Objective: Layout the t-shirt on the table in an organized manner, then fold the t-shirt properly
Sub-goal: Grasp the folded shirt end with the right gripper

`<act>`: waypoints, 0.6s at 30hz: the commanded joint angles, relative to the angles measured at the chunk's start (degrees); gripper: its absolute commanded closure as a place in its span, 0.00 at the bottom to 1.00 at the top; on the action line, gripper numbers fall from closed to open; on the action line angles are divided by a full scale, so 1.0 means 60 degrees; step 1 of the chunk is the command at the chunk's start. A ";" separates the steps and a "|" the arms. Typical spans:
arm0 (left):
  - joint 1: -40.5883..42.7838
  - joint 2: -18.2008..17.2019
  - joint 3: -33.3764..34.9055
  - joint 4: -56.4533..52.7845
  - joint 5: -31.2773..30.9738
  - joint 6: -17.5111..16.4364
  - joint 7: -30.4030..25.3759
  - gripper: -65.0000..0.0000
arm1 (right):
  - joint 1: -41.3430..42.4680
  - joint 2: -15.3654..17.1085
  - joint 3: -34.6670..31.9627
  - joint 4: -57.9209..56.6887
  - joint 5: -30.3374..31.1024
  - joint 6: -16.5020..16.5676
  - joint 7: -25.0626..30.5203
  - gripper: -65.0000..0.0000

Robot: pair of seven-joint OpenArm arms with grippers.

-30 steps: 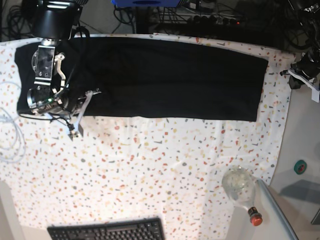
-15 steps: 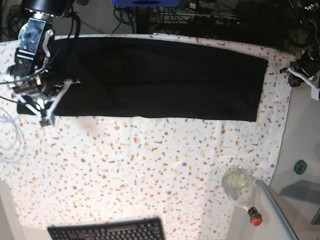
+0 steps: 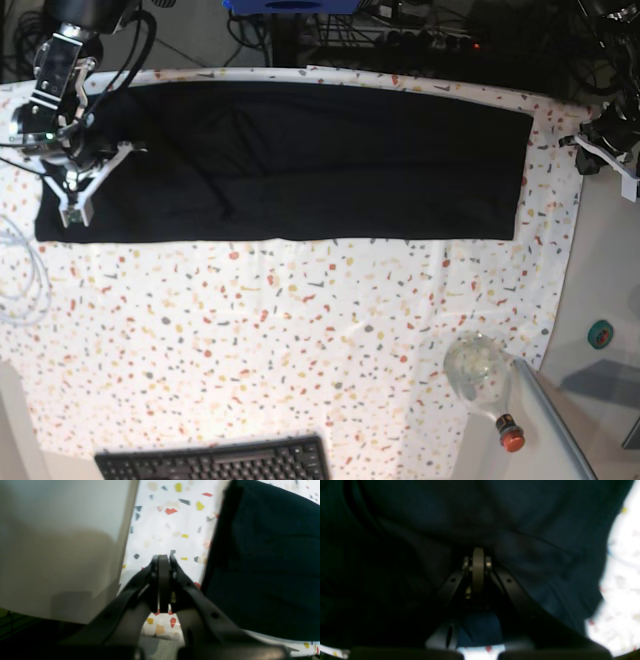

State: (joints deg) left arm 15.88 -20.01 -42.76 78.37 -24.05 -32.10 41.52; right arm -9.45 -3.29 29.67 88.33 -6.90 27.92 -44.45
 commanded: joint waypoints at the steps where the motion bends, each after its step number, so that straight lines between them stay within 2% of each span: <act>1: -0.0002 -0.0218 -0.0074 0.0147 -0.0101 -0.0050 -0.0143 1.00 | -0.0146 0.0013 -0.0044 0.0596 0.0102 0.0057 0.0118 1.00; 6: 0.0013 -0.0203 -0.0074 0.0147 -0.0101 -0.0050 -0.0143 1.00 | -0.0630 -0.0236 -0.0044 0.1519 0.0116 0.0057 -0.0365 1.00; 11: -0.0031 -0.0130 -0.0001 0.0191 -0.0145 -0.0050 -0.0143 1.00 | -0.0175 -0.0236 0.0029 0.0054 0.0116 0.0057 -0.0116 1.00; 16: 0.0027 -0.0130 -0.0060 0.0235 -0.0174 -0.0050 -0.0143 1.00 | -0.0644 -0.0324 -0.0059 0.1974 0.0131 0.0072 -0.0746 1.00; 18: 0.0042 -0.0130 -0.0060 0.0206 -0.0174 -0.0064 -0.0143 1.00 | -0.0586 -0.0309 -0.0088 0.2179 0.0131 0.0072 -0.0834 1.00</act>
State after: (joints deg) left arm 16.21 -19.55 -42.68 78.67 -24.27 -32.18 41.63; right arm -13.39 -5.34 29.34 101.10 -6.39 28.29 -49.71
